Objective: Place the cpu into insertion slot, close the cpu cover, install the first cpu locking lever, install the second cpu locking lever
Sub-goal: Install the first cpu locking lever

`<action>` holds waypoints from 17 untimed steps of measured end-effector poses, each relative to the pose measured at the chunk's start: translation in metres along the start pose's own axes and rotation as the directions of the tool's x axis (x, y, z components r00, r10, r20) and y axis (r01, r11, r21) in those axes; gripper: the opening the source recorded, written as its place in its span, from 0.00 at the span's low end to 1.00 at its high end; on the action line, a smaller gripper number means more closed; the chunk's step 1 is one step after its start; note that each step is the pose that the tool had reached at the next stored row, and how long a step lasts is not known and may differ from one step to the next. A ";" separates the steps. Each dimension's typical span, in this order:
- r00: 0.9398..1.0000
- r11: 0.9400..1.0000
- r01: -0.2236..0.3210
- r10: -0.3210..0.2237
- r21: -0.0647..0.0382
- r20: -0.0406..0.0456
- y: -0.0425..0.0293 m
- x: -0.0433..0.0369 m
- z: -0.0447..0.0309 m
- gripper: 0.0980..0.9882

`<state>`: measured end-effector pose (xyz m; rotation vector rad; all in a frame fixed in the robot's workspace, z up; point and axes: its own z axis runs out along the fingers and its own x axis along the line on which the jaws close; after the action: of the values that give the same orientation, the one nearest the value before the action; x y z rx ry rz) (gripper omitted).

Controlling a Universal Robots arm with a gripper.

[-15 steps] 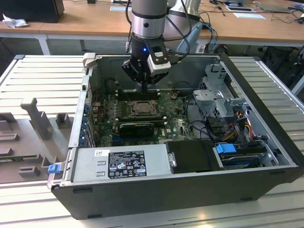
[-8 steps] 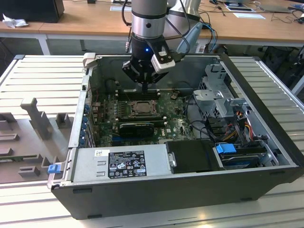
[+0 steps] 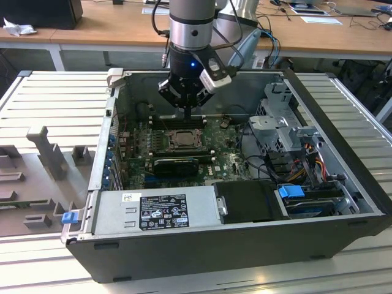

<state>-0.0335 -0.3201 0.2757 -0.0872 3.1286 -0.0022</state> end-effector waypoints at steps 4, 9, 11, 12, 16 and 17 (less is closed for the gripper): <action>1.000 0.997 0.016 -0.016 -0.080 0.006 -0.0008 0.0022 0.0004 0.01; 1.000 0.997 0.017 -0.016 -0.082 0.006 -0.0004 0.0097 0.0005 0.01; 1.000 0.996 0.017 -0.017 -0.082 0.006 -0.0003 0.0124 0.0004 0.01; 1.000 0.996 0.017 -0.017 -0.082 0.006 -0.0002 0.0138 0.0005 0.01; 1.000 0.996 0.017 -0.017 -0.082 0.006 0.0002 0.0205 0.0004 0.01; 1.000 0.996 0.017 -0.017 -0.082 0.006 0.0003 0.0226 0.0004 0.01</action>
<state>-0.0561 -0.3211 0.2750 -0.1144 3.1219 0.1261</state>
